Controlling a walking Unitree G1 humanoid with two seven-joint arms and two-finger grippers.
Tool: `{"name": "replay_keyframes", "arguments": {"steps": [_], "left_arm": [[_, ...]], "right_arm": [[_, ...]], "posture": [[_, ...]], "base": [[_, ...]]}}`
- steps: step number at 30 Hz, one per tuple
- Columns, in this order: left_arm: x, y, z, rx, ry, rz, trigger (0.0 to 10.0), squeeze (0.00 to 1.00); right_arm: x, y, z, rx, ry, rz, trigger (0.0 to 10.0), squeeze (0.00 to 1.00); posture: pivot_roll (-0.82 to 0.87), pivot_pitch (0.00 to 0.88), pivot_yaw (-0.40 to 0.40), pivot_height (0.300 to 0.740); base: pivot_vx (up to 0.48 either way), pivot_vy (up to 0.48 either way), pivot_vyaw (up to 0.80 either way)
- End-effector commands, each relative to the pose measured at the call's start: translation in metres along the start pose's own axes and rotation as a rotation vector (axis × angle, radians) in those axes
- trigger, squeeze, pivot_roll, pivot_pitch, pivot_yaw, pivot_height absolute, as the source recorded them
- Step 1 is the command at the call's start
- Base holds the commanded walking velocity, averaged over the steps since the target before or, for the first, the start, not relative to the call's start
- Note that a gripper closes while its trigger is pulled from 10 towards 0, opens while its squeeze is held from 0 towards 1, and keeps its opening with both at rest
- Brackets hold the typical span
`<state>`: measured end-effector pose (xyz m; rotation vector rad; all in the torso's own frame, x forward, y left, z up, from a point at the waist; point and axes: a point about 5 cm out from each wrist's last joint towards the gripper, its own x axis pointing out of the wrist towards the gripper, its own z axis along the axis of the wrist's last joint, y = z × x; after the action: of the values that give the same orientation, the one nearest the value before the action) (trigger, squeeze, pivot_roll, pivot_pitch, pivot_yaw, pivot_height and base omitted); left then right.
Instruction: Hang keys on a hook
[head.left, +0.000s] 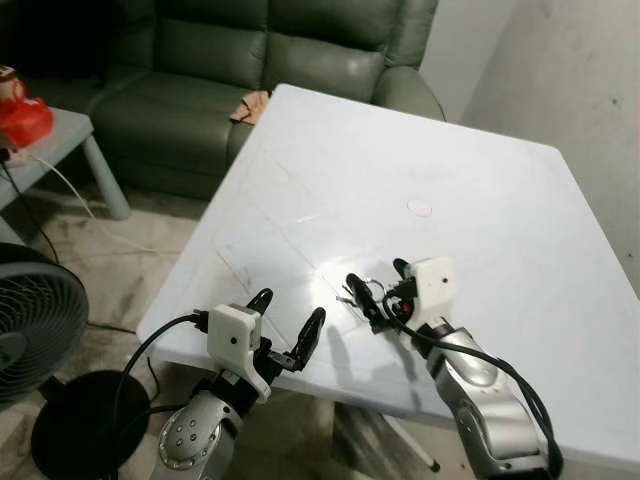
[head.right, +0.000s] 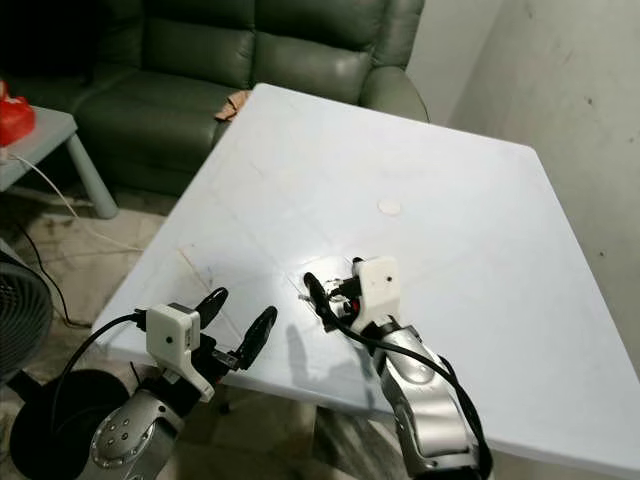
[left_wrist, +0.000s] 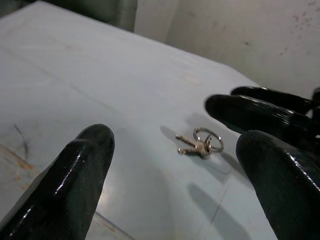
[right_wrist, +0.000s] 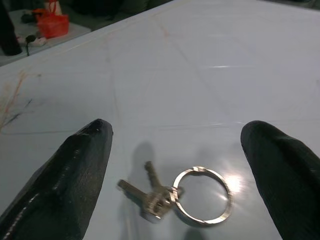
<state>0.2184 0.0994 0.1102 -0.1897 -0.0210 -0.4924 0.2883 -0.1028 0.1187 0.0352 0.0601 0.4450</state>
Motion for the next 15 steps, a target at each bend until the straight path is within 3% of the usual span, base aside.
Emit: {"name": "replay_keyframes", "arguments": {"steps": [1, 8, 10, 13, 14, 15], "left_arm": [[-0.003, -0.003, 0.004, -0.007, 0.001, -0.003, 10.0, 0.00], [-0.011, -0.004, 0.006, -0.017, 0.022, 0.019, 10.0, 0.00], [-0.011, -0.004, 0.006, -0.019, 0.026, 0.022, 10.0, 0.00], [-0.011, -0.004, 0.007, -0.022, 0.031, 0.028, 10.0, 0.00], [-0.012, -0.004, 0.007, -0.022, 0.031, 0.029, 10.0, 0.00], [-0.012, -0.004, 0.007, -0.022, 0.031, 0.030, 10.0, 0.00]], "right_arm": [[0.002, 0.001, -0.003, -0.005, 0.030, -0.009, 10.0, 0.00], [0.006, 0.010, -0.008, 0.022, 0.054, -0.041, 10.0, 0.00], [0.006, 0.012, -0.010, 0.023, 0.060, -0.053, 8.0, 0.00], [0.005, 0.013, -0.013, 0.017, 0.072, -0.073, 7.3, 0.00], [0.005, 0.014, -0.013, 0.019, 0.070, -0.074, 2.5, 0.00], [0.004, 0.015, -0.014, 0.022, 0.068, -0.073, 2.5, 0.00]], "posture": [[0.08, 0.162, -0.139, 0.740], [0.09, 0.194, -0.137, 0.740], [0.09, 0.199, -0.136, 0.740], [0.09, 0.199, -0.136, 0.740], [0.10, 0.200, -0.133, 0.740], [0.10, 0.200, -0.133, 0.740]], "base": [[0.000, 0.000, 0.00], [0.000, 0.000, 0.00], [0.000, 0.000, 0.00], [0.000, 0.000, 0.00], [0.000, 0.000, 0.00], [0.000, 0.000, 0.00]]}}
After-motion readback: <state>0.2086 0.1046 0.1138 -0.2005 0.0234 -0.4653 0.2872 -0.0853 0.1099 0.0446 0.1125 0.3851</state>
